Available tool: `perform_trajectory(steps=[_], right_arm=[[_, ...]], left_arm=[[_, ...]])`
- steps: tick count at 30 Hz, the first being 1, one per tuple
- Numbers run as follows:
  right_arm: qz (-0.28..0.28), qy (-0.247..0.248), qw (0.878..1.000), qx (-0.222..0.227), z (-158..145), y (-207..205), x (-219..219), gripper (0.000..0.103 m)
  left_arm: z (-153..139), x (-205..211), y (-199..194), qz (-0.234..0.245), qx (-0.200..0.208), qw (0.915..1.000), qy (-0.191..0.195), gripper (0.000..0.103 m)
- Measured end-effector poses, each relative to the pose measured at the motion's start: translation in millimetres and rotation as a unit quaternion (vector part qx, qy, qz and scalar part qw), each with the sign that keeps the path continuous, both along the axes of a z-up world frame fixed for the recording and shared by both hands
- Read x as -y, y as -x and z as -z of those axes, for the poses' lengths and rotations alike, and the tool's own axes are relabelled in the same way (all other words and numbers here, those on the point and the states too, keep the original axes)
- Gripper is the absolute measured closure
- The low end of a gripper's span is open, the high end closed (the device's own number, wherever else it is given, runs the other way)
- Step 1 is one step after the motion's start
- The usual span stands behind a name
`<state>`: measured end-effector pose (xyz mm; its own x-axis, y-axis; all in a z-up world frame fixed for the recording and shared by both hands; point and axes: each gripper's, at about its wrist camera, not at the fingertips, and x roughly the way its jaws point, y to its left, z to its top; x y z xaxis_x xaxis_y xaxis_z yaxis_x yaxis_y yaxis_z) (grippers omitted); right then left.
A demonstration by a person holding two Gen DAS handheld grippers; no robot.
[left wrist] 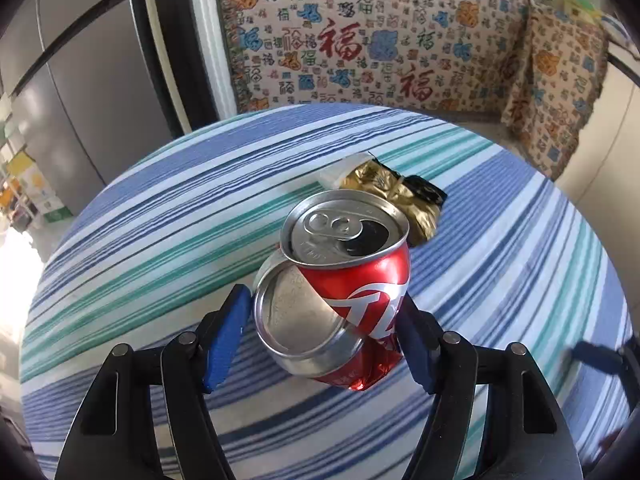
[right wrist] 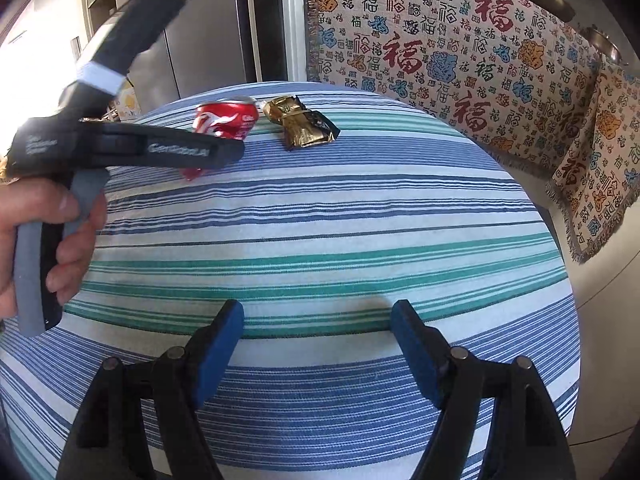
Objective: Collect trash
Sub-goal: 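Grasp the crushed red cola can with left tool while right tool grasps gold wrapper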
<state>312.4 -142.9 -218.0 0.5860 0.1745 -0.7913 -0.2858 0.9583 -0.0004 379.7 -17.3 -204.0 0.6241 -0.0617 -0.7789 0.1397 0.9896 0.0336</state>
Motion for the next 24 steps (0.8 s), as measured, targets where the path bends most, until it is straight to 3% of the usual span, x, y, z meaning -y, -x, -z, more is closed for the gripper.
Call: perform_trajectory(steps=[5,10,13,17,20,24], right_arm=[[0.001,0.001,1.000,0.001,1,0,-1,0.024],[0.000,0.002,1.000,0.002,1,1,-1,0.024],[0.000,0.000,1.000,0.002,1,1,-2,0.024],[-0.045,0.015,0.999,-0.007,0,-12,-7,0.021],[-0.064,0.049,0.997,-0.010,-4,-43,-15,0.021],[-0.090,0.026,0.994,-0.052,-3,-101,-27,0.020]], left_arm=[[-15,-29,71,0.050,0.002,0.9987,0.001,0.031],[-10,-47,119,0.036,-0.021,0.9989,0.022,0.030],[0,-41,122,0.027,-0.021,0.9994,0.003,0.029],[8,-36,120,0.032,-0.016,0.9994,-0.003,0.014],[12,-34,119,0.033,-0.016,0.9993,-0.008,0.012],[13,-39,116,0.027,-0.028,0.9992,0.003,0.006]])
